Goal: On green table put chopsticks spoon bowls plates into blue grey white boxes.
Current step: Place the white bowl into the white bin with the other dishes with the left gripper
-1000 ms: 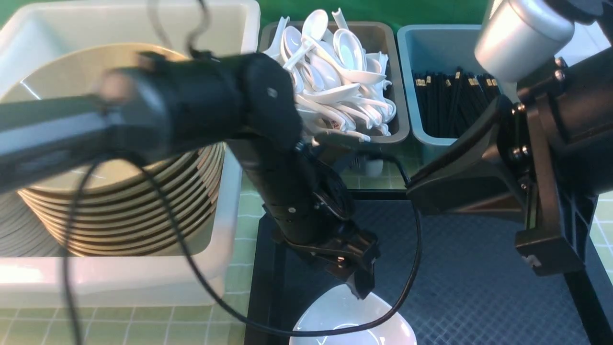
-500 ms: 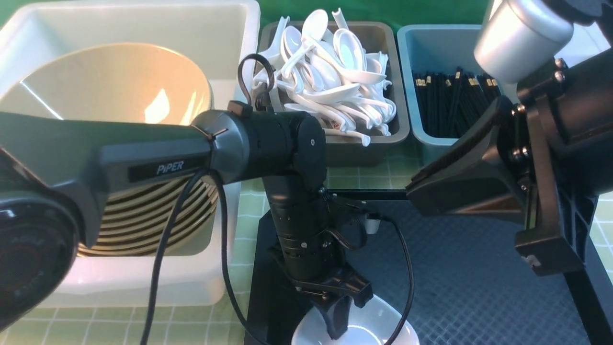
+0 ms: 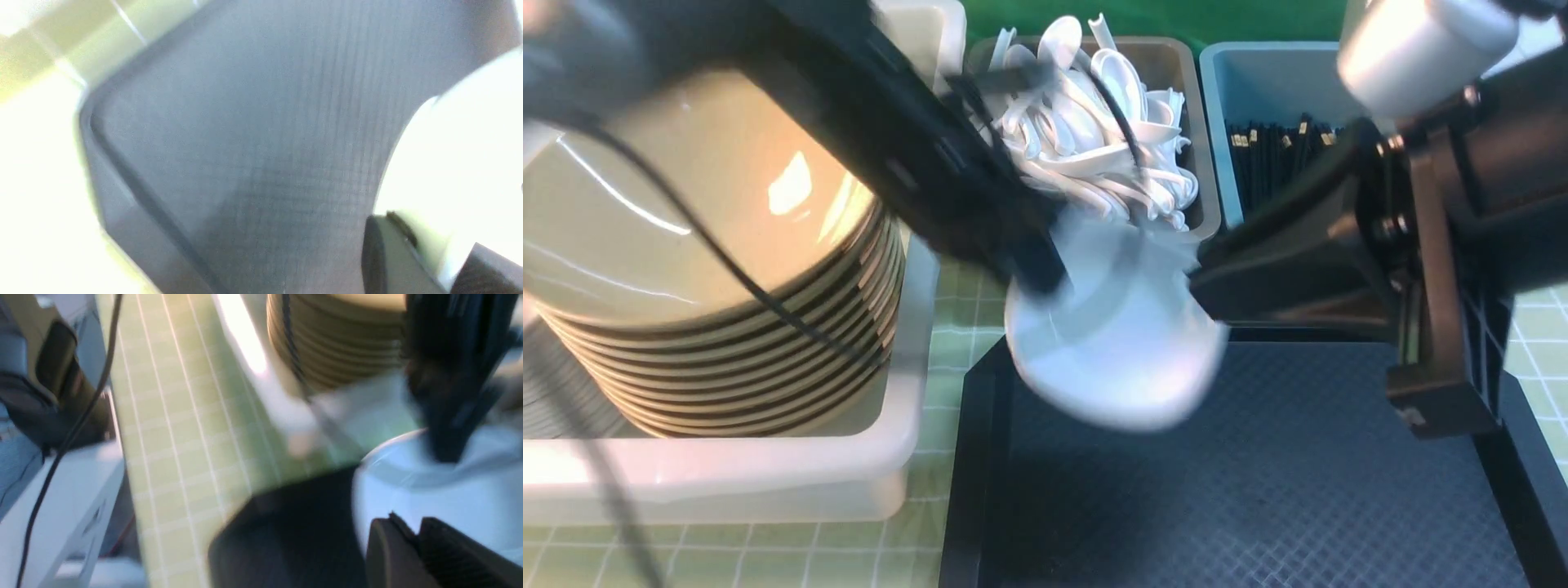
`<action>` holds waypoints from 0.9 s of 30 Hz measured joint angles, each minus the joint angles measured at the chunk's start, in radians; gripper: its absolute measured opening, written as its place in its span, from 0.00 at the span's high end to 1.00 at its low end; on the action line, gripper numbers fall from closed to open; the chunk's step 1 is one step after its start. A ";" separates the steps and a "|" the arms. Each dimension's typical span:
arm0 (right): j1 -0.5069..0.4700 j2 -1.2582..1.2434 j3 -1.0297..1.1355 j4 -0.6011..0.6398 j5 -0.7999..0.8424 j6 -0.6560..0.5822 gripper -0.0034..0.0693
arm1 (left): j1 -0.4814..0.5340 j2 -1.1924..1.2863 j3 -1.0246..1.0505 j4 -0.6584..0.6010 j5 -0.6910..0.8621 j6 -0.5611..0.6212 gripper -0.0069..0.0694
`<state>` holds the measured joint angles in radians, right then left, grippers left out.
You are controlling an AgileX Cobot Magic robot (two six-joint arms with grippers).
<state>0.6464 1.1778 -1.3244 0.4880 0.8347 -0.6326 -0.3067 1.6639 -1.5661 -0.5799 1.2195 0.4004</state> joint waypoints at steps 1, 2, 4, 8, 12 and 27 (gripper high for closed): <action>0.000 0.001 0.000 0.039 -0.022 -0.043 0.80 | 0.062 -0.035 -0.027 0.000 0.002 -0.012 0.89; 0.000 0.003 0.000 0.085 -0.042 -0.093 0.80 | 0.131 -0.070 -0.049 -0.001 0.003 -0.026 0.89; 0.000 0.013 0.000 0.167 -0.069 -0.176 0.80 | 0.256 -0.120 -0.071 0.001 0.003 -0.056 0.89; 0.000 0.066 -0.022 0.278 -0.082 -0.280 0.80 | 0.526 -0.208 -0.078 0.013 0.011 -0.081 0.89; 0.000 0.147 -0.088 0.302 -0.075 -0.294 0.80 | 0.849 -0.277 -0.067 0.014 0.028 -0.086 0.89; 0.000 0.248 -0.180 0.313 -0.074 -0.309 0.80 | 1.113 -0.190 0.196 0.196 -0.061 -0.365 0.89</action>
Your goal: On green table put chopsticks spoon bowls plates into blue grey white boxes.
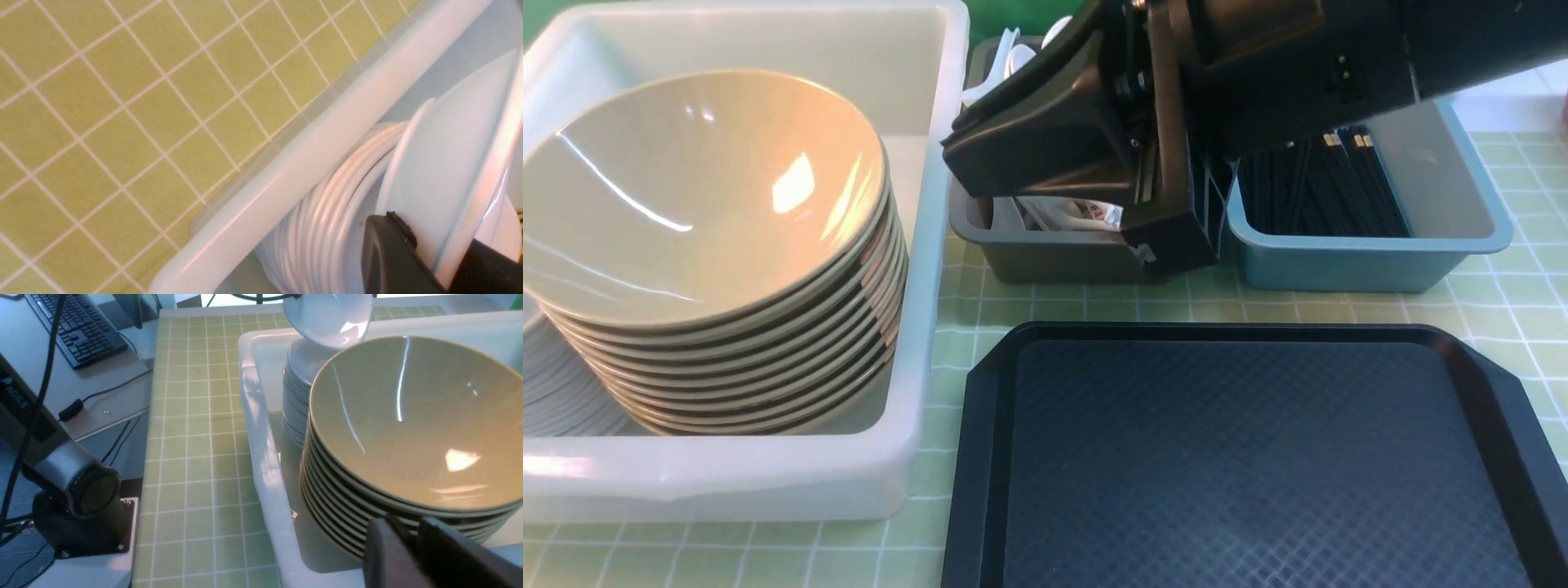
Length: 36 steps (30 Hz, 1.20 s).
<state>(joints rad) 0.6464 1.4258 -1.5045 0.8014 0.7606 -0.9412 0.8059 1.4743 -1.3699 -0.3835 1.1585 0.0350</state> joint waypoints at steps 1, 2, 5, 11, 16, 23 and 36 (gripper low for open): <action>0.000 0.000 -0.001 0.000 0.000 0.000 0.80 | -0.010 0.003 0.000 -0.002 -0.001 -0.012 0.89; 0.000 0.000 -0.001 0.001 0.000 0.000 0.80 | -0.013 0.005 0.000 -0.002 -0.001 -0.017 0.89; 0.000 0.001 -0.001 0.001 0.000 0.000 0.79 | -0.047 0.010 0.000 0.011 -0.001 -0.093 0.89; 0.000 0.001 -0.001 0.002 0.000 0.009 0.78 | -0.093 0.010 0.000 0.037 0.005 -0.171 0.82; 0.000 0.001 -0.001 0.002 0.001 0.022 0.77 | -0.119 0.010 0.000 0.047 0.032 -0.191 0.71; 0.000 0.001 -0.001 -0.002 0.008 0.055 0.75 | -0.126 0.005 0.000 0.139 0.054 -0.241 0.44; -0.219 -0.032 0.039 -0.547 0.211 0.607 0.73 | -0.600 -0.213 0.000 -0.036 0.046 0.037 0.24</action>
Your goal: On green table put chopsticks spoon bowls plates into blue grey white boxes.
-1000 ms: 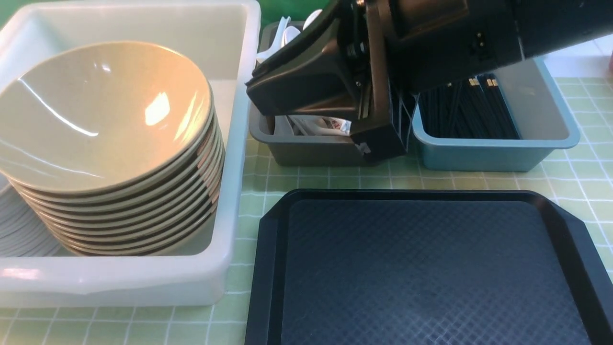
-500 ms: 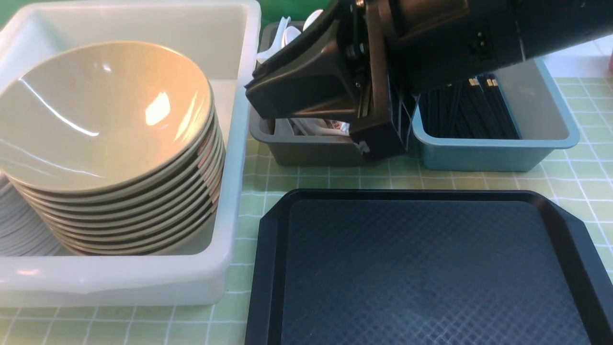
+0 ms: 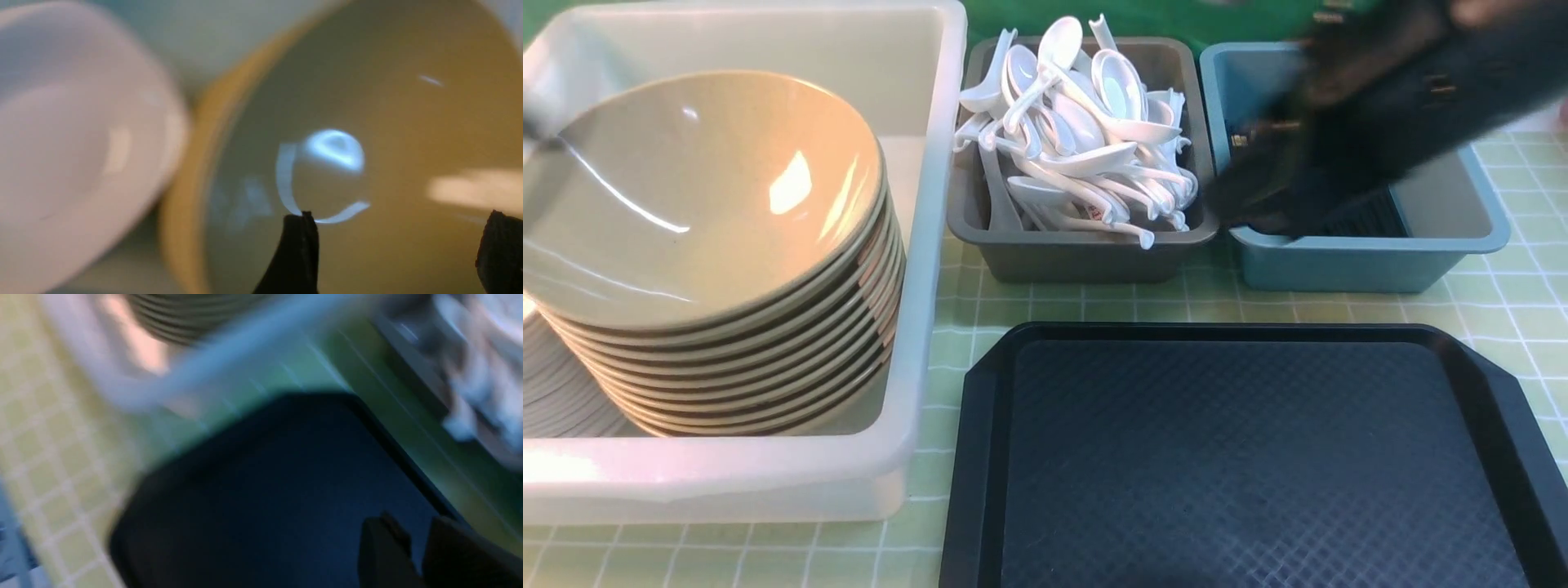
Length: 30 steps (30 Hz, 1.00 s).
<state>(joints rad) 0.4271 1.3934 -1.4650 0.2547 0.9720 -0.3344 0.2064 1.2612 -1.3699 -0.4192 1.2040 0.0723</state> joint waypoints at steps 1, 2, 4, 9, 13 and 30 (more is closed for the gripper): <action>-0.032 -0.014 0.023 -0.006 -0.001 0.012 0.73 | -0.054 -0.007 0.000 -0.008 0.001 0.017 0.25; -0.079 -0.059 0.067 -0.015 -0.015 0.032 0.73 | -0.130 -0.014 0.000 -0.010 0.007 0.034 0.25; -0.132 -0.119 0.144 -0.019 -0.057 0.050 0.72 | -0.223 -0.020 0.000 0.003 0.016 0.043 0.25; -0.227 -0.436 0.454 -0.024 -0.271 0.074 0.72 | -0.442 -0.069 0.000 0.078 0.043 0.030 0.42; -0.228 -0.727 0.754 -0.020 -0.456 0.063 0.72 | -0.558 -0.177 0.032 0.106 0.045 -0.023 0.69; -0.235 -1.352 1.220 -0.016 -0.791 0.082 0.72 | -0.630 -0.969 0.773 -0.061 -0.190 -0.219 0.91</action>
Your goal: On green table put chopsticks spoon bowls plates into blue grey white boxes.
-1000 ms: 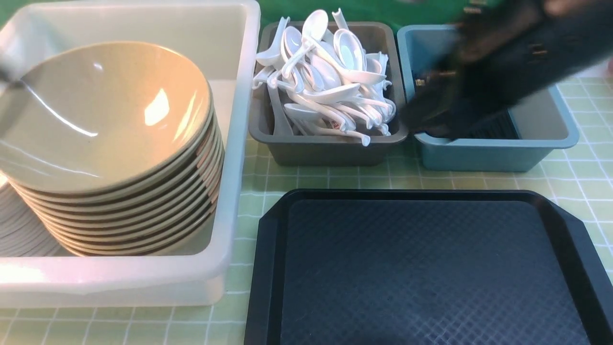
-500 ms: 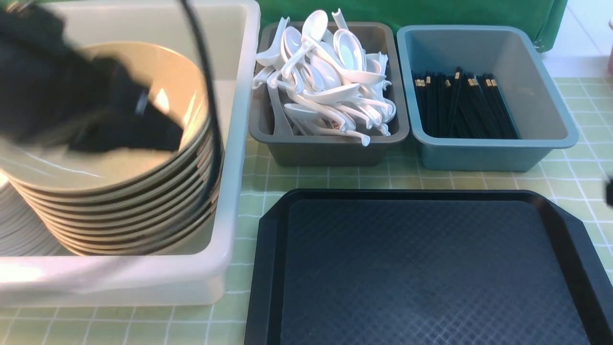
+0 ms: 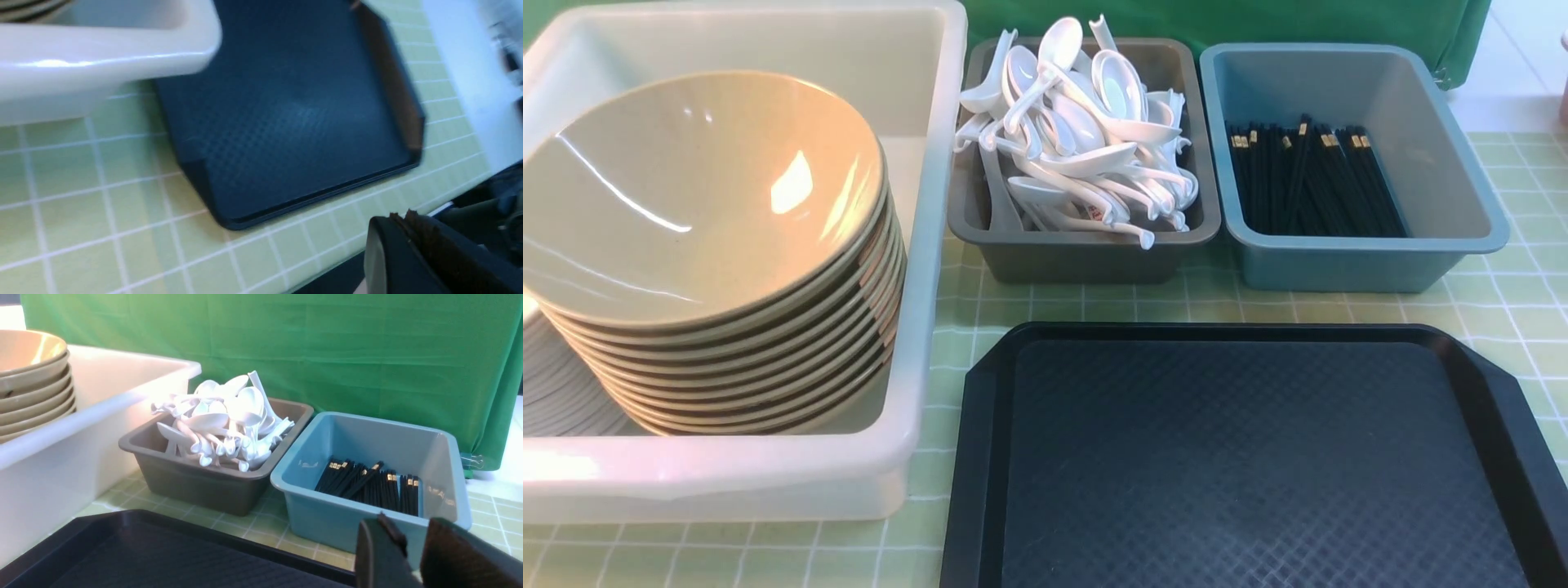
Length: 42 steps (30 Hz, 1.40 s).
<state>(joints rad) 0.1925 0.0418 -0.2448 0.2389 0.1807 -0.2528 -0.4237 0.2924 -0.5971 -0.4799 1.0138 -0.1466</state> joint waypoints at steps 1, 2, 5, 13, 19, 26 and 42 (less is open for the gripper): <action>0.000 0.000 0.000 0.000 0.000 0.000 0.71 | 0.000 -0.049 0.011 -0.007 -0.014 0.000 0.91; 0.000 0.000 0.000 0.000 0.000 0.000 0.71 | 0.000 -0.080 0.016 -0.011 -0.026 0.000 0.91; 0.000 0.000 0.000 0.000 0.000 0.000 0.70 | 0.000 -0.149 0.019 -0.020 -0.064 0.000 0.91; 0.000 -0.001 0.003 0.000 0.000 0.000 0.70 | 0.000 -0.297 0.019 -0.026 -0.107 -0.001 0.91; 0.000 -0.001 0.003 0.000 0.000 0.000 0.69 | 0.000 -0.303 0.019 -0.023 -0.107 0.004 0.91; 0.000 -0.001 0.003 0.000 0.000 -0.001 0.68 | 0.003 -0.304 0.147 0.264 -0.413 0.240 0.91; 0.000 -0.001 0.003 0.001 0.000 -0.001 0.67 | 0.423 -0.305 0.582 0.504 -0.612 0.013 0.91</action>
<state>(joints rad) 0.1925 0.0410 -0.2418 0.2398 0.1807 -0.2534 -0.0007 -0.0128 -0.0147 0.0242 0.4020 -0.1332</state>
